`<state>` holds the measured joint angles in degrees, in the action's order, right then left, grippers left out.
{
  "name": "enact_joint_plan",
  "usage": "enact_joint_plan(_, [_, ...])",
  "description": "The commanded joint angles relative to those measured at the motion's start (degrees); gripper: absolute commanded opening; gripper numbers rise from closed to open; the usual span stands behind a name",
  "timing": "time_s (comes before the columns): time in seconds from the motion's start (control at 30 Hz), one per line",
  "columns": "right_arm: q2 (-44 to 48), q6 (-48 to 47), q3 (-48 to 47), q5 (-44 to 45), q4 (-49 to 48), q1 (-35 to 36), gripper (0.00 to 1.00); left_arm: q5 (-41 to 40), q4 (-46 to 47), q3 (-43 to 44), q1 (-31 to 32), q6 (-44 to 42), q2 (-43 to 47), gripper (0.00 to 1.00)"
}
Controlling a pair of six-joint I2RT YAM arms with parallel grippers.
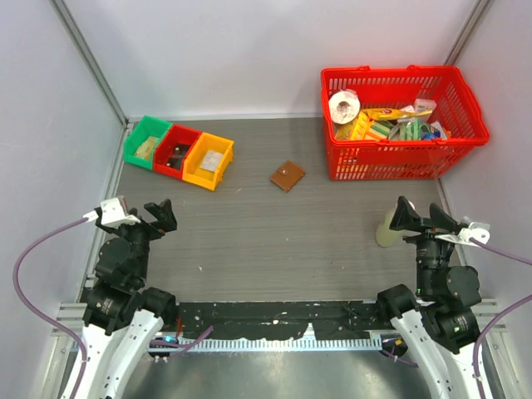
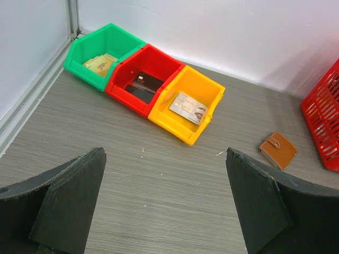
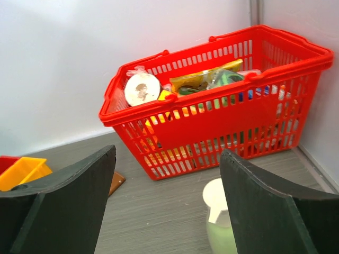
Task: Take the credit cards out of the card holder
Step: Open the card holder at the center of the board.
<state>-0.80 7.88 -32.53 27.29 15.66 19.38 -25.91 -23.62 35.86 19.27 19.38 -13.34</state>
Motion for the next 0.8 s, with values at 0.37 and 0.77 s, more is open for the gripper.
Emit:
enact_joint_plan(0.37, [-33.99, 2.23, -16.32, -34.53, 2.45, -0.13, 0.83, 5.25, 0.41, 2.46, -6.60, 1.98, -2.39, 1.00])
enact_joint_plan(0.77, [-70.27, 0.56, -34.16, -36.20, 0.51, 10.48, 0.84, 4.91, 0.33, 2.29, -8.02, 2.24, -1.07, 1.00])
